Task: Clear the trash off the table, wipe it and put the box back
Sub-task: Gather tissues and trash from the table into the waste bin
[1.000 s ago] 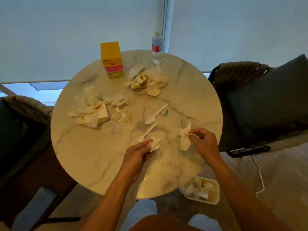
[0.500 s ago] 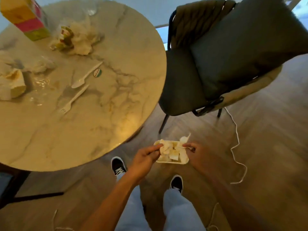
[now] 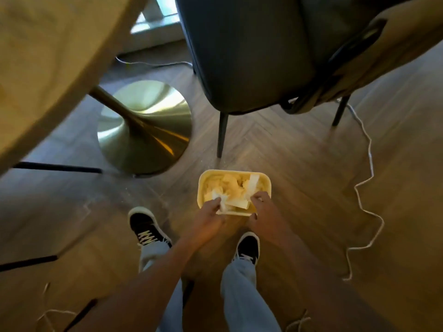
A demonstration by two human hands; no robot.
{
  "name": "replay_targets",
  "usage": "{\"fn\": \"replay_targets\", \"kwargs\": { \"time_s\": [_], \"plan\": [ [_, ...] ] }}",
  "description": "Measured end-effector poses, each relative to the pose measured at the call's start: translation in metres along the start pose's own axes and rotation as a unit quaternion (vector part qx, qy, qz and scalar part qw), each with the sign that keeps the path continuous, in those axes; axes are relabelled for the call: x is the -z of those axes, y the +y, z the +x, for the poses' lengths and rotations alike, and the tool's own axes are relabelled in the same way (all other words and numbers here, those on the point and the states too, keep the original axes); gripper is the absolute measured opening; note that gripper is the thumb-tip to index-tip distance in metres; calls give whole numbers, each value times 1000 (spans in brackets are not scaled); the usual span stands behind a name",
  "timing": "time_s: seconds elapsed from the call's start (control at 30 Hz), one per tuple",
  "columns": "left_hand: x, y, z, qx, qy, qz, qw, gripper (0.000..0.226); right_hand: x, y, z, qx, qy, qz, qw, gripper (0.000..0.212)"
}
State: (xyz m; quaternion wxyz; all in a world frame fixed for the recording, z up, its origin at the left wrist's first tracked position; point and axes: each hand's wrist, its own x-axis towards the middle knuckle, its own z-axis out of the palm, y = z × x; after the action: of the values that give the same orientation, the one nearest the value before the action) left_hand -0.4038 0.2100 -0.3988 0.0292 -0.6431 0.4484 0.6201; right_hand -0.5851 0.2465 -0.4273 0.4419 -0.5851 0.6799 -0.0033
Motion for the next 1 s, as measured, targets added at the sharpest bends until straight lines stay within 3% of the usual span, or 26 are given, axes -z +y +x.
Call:
{"fn": "replay_targets", "kwargs": {
  "time_s": [0.23, 0.37, 0.47, 0.67, 0.8, 1.0],
  "plan": [
    [-22, -40, 73, -50, 26, 180, 982, 70, -57, 27, 76, 48, -15, -84, 995, 52],
    [-24, -48, 101, -79, 34, 302, 950, 67, -73, 36, 99, 9, -82, -152, 985, 51],
    [-23, -49, 119, -70, 5, 372, 926, 59, -69, 35, 92, 13, -70, -128, 989, 46],
    [-15, -40, 98, -66, -15, 308, 949, 46, -50, 19, 53, 10, 37, -5, 999, 48],
    [-1, -38, 54, -55, 20, 249, 967, 42, -26, -7, 26, -12, 59, 62, 996, 44],
    [24, -21, -27, -81, 76, 184, 977, 28, 24, -68, -16, -23, 64, 75, 995, 37]
  ]
}}
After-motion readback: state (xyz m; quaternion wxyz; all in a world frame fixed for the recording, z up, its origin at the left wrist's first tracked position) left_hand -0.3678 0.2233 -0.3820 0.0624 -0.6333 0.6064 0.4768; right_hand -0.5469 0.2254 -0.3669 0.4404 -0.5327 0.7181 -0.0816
